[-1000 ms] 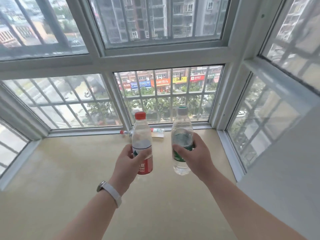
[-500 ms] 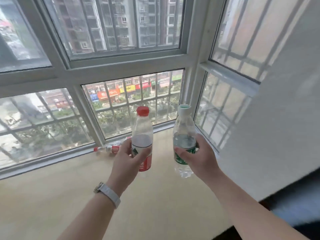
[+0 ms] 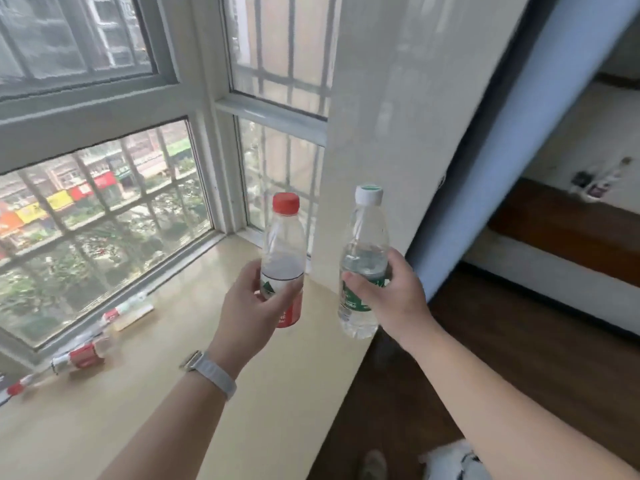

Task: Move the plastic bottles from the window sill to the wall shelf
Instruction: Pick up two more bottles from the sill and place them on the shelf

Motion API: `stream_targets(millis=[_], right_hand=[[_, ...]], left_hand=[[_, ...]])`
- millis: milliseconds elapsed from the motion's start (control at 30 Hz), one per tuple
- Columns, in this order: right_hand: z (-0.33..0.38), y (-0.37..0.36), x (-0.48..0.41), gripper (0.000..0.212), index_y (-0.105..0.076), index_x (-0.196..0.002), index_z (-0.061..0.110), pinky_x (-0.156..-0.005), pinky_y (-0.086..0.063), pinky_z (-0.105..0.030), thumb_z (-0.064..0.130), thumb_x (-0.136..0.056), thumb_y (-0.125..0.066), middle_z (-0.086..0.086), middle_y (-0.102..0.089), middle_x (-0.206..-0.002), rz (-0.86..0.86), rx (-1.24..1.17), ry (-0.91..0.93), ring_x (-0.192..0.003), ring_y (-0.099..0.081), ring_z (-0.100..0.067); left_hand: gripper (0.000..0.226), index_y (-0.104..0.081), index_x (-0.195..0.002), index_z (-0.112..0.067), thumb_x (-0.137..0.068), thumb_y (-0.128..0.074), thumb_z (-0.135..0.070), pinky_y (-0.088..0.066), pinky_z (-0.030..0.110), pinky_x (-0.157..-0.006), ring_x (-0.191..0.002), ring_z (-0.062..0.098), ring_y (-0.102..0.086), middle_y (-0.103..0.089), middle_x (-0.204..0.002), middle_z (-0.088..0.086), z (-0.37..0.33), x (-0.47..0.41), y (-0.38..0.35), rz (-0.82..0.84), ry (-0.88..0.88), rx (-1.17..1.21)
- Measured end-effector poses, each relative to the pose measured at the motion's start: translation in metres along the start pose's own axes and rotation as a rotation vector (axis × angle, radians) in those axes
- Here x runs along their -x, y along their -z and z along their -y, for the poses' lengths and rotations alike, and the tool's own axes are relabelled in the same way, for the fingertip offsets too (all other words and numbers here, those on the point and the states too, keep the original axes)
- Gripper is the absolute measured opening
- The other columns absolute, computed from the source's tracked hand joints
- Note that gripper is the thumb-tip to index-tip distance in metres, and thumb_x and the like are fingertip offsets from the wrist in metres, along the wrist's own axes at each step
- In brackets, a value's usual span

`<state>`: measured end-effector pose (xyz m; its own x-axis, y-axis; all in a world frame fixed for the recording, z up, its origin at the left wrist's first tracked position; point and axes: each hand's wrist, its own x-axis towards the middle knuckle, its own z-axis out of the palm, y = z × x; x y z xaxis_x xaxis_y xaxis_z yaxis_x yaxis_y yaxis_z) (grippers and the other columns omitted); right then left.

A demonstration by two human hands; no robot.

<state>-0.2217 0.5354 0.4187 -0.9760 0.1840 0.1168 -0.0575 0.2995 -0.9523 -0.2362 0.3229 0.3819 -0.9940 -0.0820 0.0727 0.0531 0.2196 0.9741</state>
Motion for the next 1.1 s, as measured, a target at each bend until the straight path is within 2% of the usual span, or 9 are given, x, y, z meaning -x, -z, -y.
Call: stream_targets(millis=[100,167,267,400,533,667,800,967,1100], right_hand=[[-0.007,0.038,0.001,0.041,-0.064,-0.1,0.042,-0.089,-0.055,-0.042,0.052,-0.062,-0.078,0.014,-0.072,-0.098,-0.085,0.001,-0.031,-0.094,-0.068,-0.007],[-0.013,0.063,0.0,0.039,-0.064,-0.099,0.04,-0.087,-0.055,-0.04,0.049,-0.064,-0.08,0.016,-0.072,-0.097,-0.142,0.0,-0.05,-0.093,-0.068,-0.005],[-0.027,0.098,-0.005,0.036,-0.063,-0.099,0.036,-0.082,-0.054,-0.033,0.032,-0.072,-0.086,0.014,-0.072,-0.095,-0.216,-0.024,-0.067,-0.09,-0.068,-0.003],[-0.047,0.146,-0.013,0.046,-0.062,-0.109,0.037,-0.088,-0.056,-0.042,0.034,-0.07,-0.085,0.012,-0.072,-0.102,-0.292,-0.071,-0.111,-0.095,-0.068,-0.007],[-0.066,0.195,-0.024,0.043,-0.062,-0.108,0.037,-0.086,-0.057,-0.039,0.03,-0.072,-0.085,0.014,-0.072,-0.1,-0.409,-0.102,-0.137,-0.091,-0.068,-0.004],[-0.085,0.249,-0.033,0.042,-0.063,-0.105,0.038,-0.088,-0.056,-0.042,0.029,-0.071,-0.086,0.013,-0.072,-0.099,-0.496,-0.103,-0.145,-0.091,-0.068,-0.005],[-0.103,0.304,-0.042,0.045,-0.062,-0.11,0.037,-0.09,-0.055,-0.041,0.03,-0.071,-0.085,0.014,-0.071,-0.102,-0.56,-0.111,-0.145,-0.094,-0.067,-0.004],[-0.12,0.358,-0.041,0.044,-0.06,-0.108,0.04,-0.088,-0.057,-0.039,0.031,-0.073,-0.084,0.017,-0.07,-0.101,-0.621,-0.106,-0.15,-0.093,-0.067,-0.002],[-0.128,0.389,-0.033,0.042,-0.061,-0.108,0.038,-0.084,-0.058,-0.043,0.032,-0.073,-0.084,0.014,-0.071,-0.099,-0.668,-0.118,-0.159,-0.091,-0.069,-0.008]], left_hand=[[0.038,-0.061,-0.113,-0.033,-0.08,-0.078,-0.038,-0.045,0.008,-0.063,-0.085,-0.002,-0.065,-0.07,-0.099,-0.015,-0.014,-0.01,-0.041,0.119,-0.024,0.034],[0.043,-0.061,-0.116,-0.031,-0.078,-0.079,-0.042,-0.048,0.015,-0.069,-0.089,0.001,-0.067,-0.071,-0.101,-0.014,-0.022,-0.017,-0.068,0.189,-0.042,0.052],[0.051,-0.061,-0.117,-0.031,-0.074,-0.077,-0.054,-0.052,0.025,-0.074,-0.093,0.008,-0.068,-0.072,-0.102,-0.012,-0.032,-0.026,-0.11,0.263,-0.051,0.046],[0.044,-0.062,-0.115,-0.032,-0.078,-0.077,-0.049,-0.054,0.029,-0.076,-0.094,0.011,-0.068,-0.072,-0.101,-0.013,-0.049,-0.039,-0.162,0.325,-0.068,-0.009],[0.034,-0.063,-0.108,-0.032,-0.08,-0.078,-0.045,-0.057,0.035,-0.079,-0.089,0.009,-0.068,-0.071,-0.095,-0.015,-0.07,-0.053,-0.22,0.384,-0.113,-0.047],[0.036,-0.064,-0.107,-0.029,-0.078,-0.079,-0.045,-0.052,0.028,-0.072,-0.084,0.005,-0.068,-0.072,-0.092,-0.015,-0.09,-0.06,-0.286,0.467,-0.147,-0.052],[0.047,-0.061,-0.116,-0.024,-0.079,-0.077,-0.046,-0.048,0.018,-0.069,-0.091,0.009,-0.068,-0.07,-0.101,-0.011,-0.11,-0.063,-0.349,0.537,-0.21,-0.096],[0.055,-0.06,-0.118,-0.027,-0.074,-0.077,-0.055,-0.055,0.03,-0.082,-0.099,0.01,-0.068,-0.07,-0.107,-0.012,-0.123,-0.065,-0.409,0.587,-0.27,-0.103],[0.047,-0.059,-0.115,-0.026,-0.076,-0.079,-0.044,-0.048,0.01,-0.07,-0.093,-0.004,-0.065,-0.069,-0.105,-0.015,-0.135,-0.058,-0.446,0.637,-0.286,-0.101]])
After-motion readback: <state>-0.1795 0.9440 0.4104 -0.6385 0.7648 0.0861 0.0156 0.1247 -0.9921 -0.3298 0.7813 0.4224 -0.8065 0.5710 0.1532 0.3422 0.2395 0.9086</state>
